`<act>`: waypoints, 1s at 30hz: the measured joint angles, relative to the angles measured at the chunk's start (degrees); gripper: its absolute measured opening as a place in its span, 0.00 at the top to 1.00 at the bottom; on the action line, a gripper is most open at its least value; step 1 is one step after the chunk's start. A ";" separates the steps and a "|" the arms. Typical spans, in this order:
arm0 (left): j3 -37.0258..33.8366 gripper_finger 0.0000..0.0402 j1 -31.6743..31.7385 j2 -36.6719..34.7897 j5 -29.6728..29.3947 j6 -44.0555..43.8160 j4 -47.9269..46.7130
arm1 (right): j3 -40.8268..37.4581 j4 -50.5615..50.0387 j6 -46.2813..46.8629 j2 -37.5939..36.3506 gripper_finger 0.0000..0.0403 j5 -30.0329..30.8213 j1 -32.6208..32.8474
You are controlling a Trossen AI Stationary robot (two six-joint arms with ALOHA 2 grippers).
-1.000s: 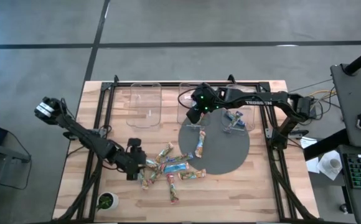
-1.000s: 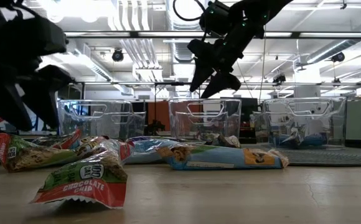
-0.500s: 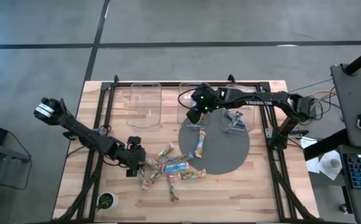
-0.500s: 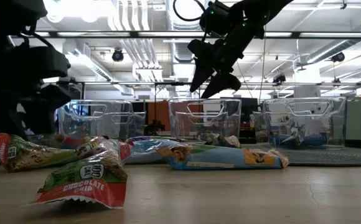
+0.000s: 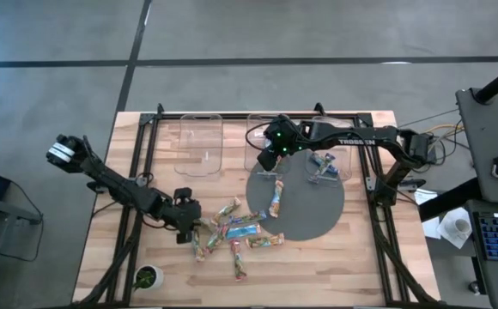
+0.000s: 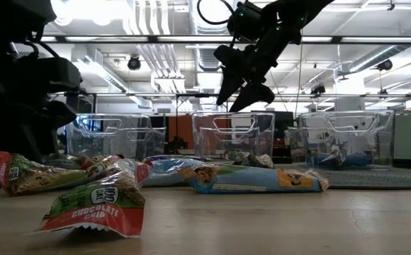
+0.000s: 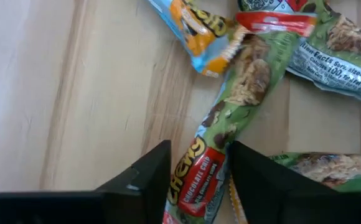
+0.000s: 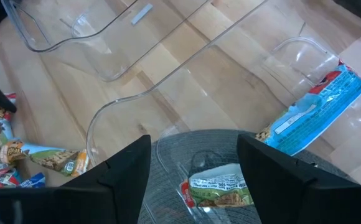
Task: Pick and place Granola Bars by type
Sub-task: Put the red granola bar into the middle transparent bin
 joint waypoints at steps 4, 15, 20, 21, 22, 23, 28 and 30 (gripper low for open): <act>1.92 0.72 -0.02 0.02 0.28 -4.77 -2.98 | -0.01 0.00 -0.02 0.00 0.43 1.20 -0.01; 14.71 0.84 -0.07 -0.42 -2.23 -13.35 -20.22 | -0.01 5.44 -1.09 0.00 0.43 1.28 -0.02; 17.42 0.88 0.13 -1.25 -6.15 -18.72 -23.75 | 0.40 6.86 -3.17 0.00 0.43 1.31 -0.04; 17.85 0.89 0.17 -1.44 -6.42 -20.27 -24.50 | 0.49 7.13 -3.61 0.00 0.43 1.29 -0.04; 18.15 0.89 0.24 -1.65 -6.66 -21.92 -25.09 | 0.57 7.20 -3.97 0.00 0.43 1.31 -0.06; 18.43 0.89 0.24 -1.94 -6.73 -23.55 -25.73 | 0.62 7.19 -4.23 0.00 0.43 1.30 -0.14; 19.44 0.89 -0.02 -4.68 -9.46 -31.21 -28.06 | 0.62 7.44 -4.53 0.00 0.43 1.35 -0.64; 19.48 0.89 0.09 -6.09 -14.06 -34.26 -28.27 | 0.62 7.78 -4.55 0.00 0.43 1.39 -1.01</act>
